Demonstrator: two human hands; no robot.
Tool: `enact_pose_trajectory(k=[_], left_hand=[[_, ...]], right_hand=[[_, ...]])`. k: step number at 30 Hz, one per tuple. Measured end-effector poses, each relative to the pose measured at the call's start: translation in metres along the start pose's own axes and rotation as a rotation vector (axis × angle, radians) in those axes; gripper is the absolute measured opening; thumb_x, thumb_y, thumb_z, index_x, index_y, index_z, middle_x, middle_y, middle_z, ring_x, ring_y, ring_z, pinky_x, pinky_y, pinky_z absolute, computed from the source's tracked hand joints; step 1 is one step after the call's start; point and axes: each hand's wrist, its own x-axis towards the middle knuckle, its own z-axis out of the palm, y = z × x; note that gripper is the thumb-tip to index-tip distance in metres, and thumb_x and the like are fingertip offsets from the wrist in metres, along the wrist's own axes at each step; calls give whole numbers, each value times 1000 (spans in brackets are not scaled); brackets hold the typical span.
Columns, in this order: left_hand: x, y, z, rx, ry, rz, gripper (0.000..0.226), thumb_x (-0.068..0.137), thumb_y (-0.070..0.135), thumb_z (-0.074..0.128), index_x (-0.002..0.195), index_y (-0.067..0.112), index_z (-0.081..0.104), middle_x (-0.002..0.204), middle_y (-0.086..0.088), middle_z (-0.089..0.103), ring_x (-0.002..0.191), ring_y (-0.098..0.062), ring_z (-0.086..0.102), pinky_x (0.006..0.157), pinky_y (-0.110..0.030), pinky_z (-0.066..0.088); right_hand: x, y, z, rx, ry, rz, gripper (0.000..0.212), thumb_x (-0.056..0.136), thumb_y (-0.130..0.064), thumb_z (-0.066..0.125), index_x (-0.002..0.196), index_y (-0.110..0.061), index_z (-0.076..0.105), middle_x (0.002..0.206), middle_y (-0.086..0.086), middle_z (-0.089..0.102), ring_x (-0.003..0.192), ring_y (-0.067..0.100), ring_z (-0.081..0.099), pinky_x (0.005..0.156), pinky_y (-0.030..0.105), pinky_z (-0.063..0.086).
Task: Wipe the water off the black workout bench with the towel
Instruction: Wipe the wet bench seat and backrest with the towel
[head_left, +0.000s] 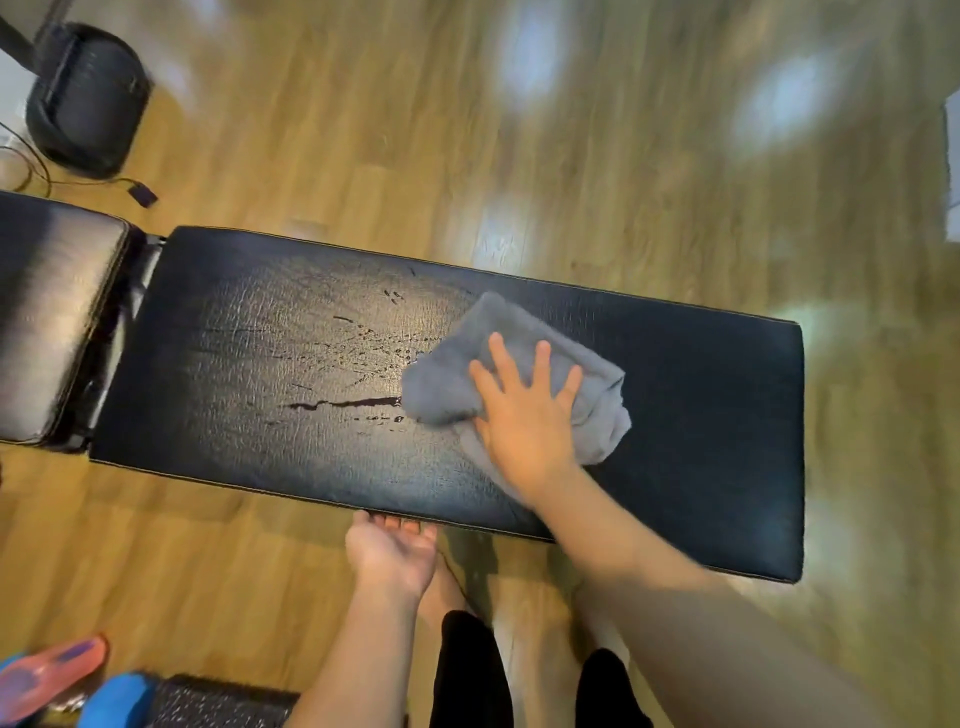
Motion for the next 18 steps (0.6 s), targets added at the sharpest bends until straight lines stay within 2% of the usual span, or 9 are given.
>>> enact_pose_trajectory(k=[2, 4, 7, 10, 12, 14, 16, 18], left_hand=[[-2, 4, 2, 17, 14, 4, 31, 98, 29, 30, 105, 18, 58, 102, -8, 62, 97, -22, 58, 94, -43, 46], [-3, 6, 3, 23, 32, -2, 28, 98, 29, 30, 90, 17, 54, 87, -6, 56, 80, -20, 53, 87, -38, 48], [2, 7, -1, 19, 55, -19, 26, 99, 29, 30, 91, 17, 51, 86, -4, 51, 82, -19, 50, 105, -42, 40], [5, 9, -3, 15, 33, -38, 26, 99, 30, 31, 100, 18, 54, 94, -4, 55, 87, -19, 52, 109, -43, 37], [3, 10, -4, 14, 24, -39, 33, 100, 32, 29, 117, 19, 54, 109, -5, 55, 99, -20, 51, 111, -42, 35], [-1, 8, -3, 15, 20, -31, 41, 102, 33, 28, 134, 17, 47, 121, -4, 51, 115, -20, 48, 111, -40, 33], [-4, 7, -2, 12, 11, -29, 43, 102, 33, 28, 137, 15, 45, 125, -4, 50, 126, -19, 45, 110, -40, 32], [-5, 7, -2, 17, 10, -42, 43, 102, 33, 27, 137, 16, 45, 133, -4, 50, 132, -20, 43, 112, -41, 31]], right_hand=[[-46, -1, 19, -60, -22, -150, 55, 85, -43, 55, 138, -30, 49, 162, 3, 24, 139, 56, 24, 102, 78, 18], [-87, 19, 33, -104, -81, -242, 58, 78, -45, 48, 134, -29, 52, 160, 5, 30, 136, 57, 31, 99, 78, 23], [-125, 71, 38, -162, -141, -239, 63, 73, -43, 47, 135, -31, 48, 157, 1, 30, 134, 55, 36, 96, 77, 31], [-119, 118, 23, -147, -150, -81, 60, 81, -31, 57, 140, -31, 45, 160, 0, 27, 140, 52, 27, 99, 75, 29], [-89, 127, 7, -124, -92, 69, 54, 91, -35, 57, 143, -30, 43, 163, -1, 20, 142, 51, 21, 101, 75, 27], [-44, 118, -11, -42, -74, 213, 53, 99, -44, 45, 149, -30, 33, 165, -3, 7, 146, 48, 9, 107, 75, 20], [7, 95, -28, 54, -20, 309, 53, 100, -46, 41, 149, -32, 27, 166, -6, -1, 147, 47, 1, 108, 76, 12], [52, 60, -40, 137, -4, 313, 51, 101, -44, 42, 148, -33, 27, 165, -6, -4, 146, 49, -2, 107, 78, 6]])
